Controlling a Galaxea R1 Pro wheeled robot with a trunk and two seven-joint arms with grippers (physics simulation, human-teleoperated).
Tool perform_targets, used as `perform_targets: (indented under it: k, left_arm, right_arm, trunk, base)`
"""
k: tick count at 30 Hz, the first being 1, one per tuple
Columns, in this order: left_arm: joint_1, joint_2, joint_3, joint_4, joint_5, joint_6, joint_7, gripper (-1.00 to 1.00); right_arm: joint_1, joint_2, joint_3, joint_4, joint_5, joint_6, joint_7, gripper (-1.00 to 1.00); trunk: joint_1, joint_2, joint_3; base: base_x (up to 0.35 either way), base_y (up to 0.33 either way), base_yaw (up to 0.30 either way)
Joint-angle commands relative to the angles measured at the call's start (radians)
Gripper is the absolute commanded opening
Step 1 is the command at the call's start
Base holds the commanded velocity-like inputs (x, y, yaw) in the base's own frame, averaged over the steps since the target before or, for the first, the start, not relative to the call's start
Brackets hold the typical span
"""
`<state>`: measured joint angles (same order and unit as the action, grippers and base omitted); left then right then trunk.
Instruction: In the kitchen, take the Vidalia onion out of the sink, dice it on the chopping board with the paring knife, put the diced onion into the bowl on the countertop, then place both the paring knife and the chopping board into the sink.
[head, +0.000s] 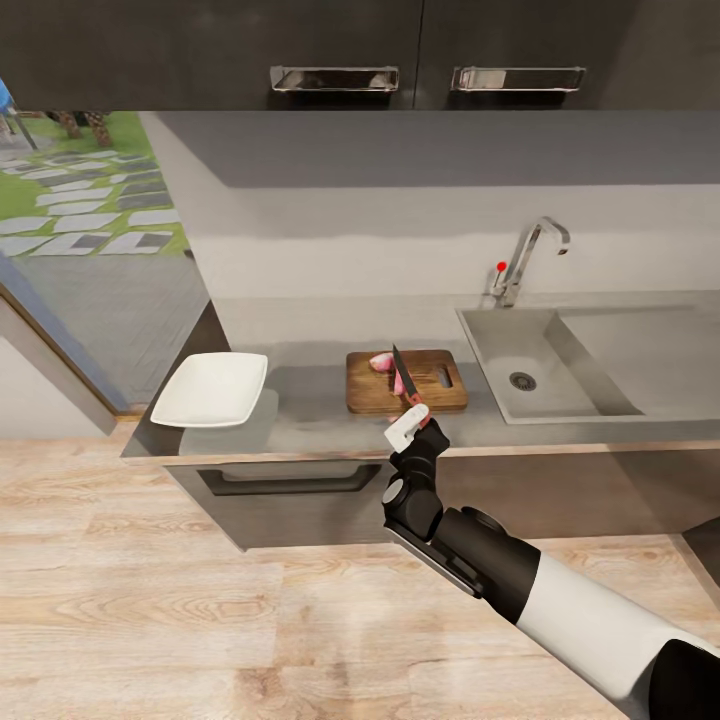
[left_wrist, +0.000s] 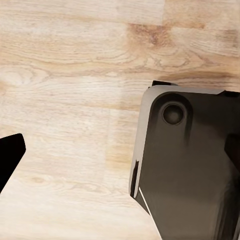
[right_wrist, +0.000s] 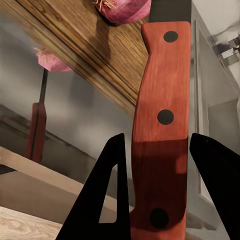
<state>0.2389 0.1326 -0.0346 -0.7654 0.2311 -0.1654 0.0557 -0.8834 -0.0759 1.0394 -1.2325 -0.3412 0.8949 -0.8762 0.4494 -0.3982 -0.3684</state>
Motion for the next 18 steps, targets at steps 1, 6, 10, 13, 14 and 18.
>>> perform_targets:
  k: [1, 6, 10, 13, 14, 18]
  left_arm:
    - [0.0, 0.001, -0.004, -0.002, 0.005, -0.002, 0.006, 1.0]
    - [0.0, 0.001, -0.004, -0.002, 0.005, -0.002, 0.006, 1.0]
    - [0.0, 0.001, -0.004, -0.002, 0.005, -0.002, 0.006, 1.0]
    - [0.0, 0.001, -0.004, -0.002, 0.005, -0.002, 0.006, 1.0]
    - [0.0, 0.001, -0.004, -0.002, 0.005, -0.002, 0.006, 1.0]
    - [0.0, 0.001, -0.004, -0.002, 0.005, -0.002, 0.006, 1.0]
  right_arm:
    - [-0.002, -0.001, 0.004, -0.001, -0.017, 0.001, -0.01, -1.0]
    - [-0.002, -0.001, 0.004, -0.001, -0.017, 0.001, -0.01, -1.0]
    - [-0.002, -0.001, 0.004, -0.001, -0.017, 0.001, -0.01, -1.0]
    - [-0.002, 0.0, 0.004, -0.001, -0.018, 0.001, -0.01, -1.0]
    - [-0.002, 0.0, 0.004, -0.001, -0.018, 0.001, -0.01, -1.0]
    - [-0.002, 0.001, 0.004, -0.001, -0.018, 0.001, -0.01, -1.0]
  trunk:
    - [0.001, -0.002, -0.002]
    - [0.001, -0.002, -0.002]
    - [0.001, -0.002, -0.005]
    - [0.001, -0.002, -0.009]
    - [0.001, -0.002, -0.01]
    - [0.001, -0.002, -0.017]
  base:
    - [0.0, 0.0, 0.0]
    - [0.0, 0.0, 0.0]
    - [0.0, 0.0, 0.0]
    - [0.0, 0.0, 0.0]
    - [0.0, 0.0, 0.0]
    - [0.0, 0.0, 0.0]
